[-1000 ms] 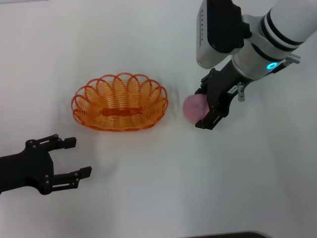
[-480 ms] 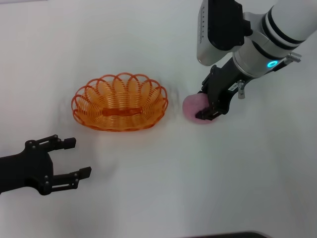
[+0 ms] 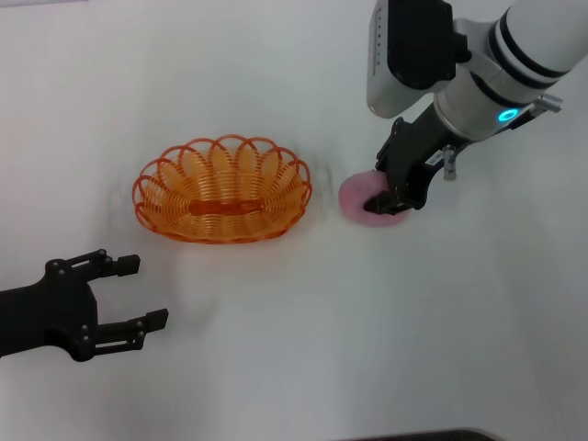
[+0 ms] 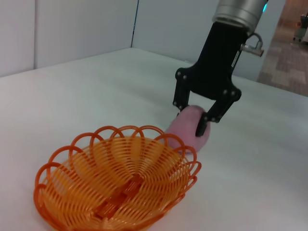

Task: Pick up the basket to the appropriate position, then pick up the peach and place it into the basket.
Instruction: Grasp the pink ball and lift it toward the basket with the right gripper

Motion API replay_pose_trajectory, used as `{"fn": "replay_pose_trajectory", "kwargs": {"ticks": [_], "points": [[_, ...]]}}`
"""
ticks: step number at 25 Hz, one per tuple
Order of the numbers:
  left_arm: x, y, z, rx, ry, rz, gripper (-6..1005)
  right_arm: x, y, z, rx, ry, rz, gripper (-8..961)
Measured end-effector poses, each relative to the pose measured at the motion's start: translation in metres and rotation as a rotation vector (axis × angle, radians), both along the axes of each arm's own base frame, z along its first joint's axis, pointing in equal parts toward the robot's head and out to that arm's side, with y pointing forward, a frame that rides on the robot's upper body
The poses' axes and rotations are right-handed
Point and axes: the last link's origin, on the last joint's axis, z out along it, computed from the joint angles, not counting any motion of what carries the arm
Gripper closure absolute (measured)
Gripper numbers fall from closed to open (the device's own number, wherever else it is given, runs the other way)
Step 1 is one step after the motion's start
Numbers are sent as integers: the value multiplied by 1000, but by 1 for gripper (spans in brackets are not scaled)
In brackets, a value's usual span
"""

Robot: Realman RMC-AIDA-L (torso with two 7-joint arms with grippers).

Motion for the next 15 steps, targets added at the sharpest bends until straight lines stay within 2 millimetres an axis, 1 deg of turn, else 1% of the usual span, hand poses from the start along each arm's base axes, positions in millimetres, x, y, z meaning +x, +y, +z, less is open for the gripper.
{"fn": "replay_pose_trajectory", "kwargs": {"ticks": [2,7,10,15], "points": [[0,0,0,0,0,0,174,-4,0,6,2,7,7,614],[0,0,0,-2,-2,8,174,-17,-3,28,-1,46,-6,614],[0,0,1,-2,-2,10,174,-20,-4,39,0,66,-19,614],[0,1,1,-2,-1,7,175,-18,-5,43,-3,72,-29,613]]}}
